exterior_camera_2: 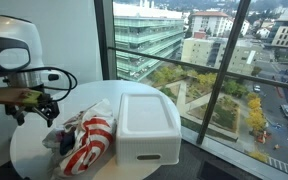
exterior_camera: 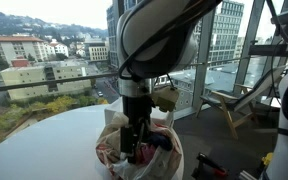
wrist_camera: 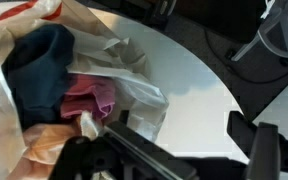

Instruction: Remove all the laundry from the plastic and place it on top of the box

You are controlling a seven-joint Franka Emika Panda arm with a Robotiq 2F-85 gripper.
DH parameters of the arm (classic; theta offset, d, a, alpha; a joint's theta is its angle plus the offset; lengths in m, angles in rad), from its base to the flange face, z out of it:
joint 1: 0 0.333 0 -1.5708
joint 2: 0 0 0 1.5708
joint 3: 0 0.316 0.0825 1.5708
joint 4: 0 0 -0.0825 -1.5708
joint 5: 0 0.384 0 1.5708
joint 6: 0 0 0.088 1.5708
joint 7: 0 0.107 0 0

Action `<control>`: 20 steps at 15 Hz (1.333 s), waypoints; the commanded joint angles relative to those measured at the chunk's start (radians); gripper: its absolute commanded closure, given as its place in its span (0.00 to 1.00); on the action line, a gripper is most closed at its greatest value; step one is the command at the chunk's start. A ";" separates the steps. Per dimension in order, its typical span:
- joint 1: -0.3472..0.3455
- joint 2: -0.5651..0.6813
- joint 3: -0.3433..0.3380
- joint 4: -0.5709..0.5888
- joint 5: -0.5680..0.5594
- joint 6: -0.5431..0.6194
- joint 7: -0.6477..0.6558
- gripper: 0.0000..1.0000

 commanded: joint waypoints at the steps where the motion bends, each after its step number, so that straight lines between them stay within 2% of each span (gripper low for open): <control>1: 0.002 0.119 0.000 0.040 0.027 0.078 -0.069 0.00; 7: -0.005 0.320 0.023 0.119 0.080 0.119 -0.190 0.00; 11: -0.036 0.415 0.059 0.168 0.086 0.127 -0.207 0.00; 17: -0.081 0.479 0.049 0.180 -0.191 0.172 -0.068 0.00; 20: -0.104 0.504 0.056 0.194 -0.220 0.191 -0.062 0.03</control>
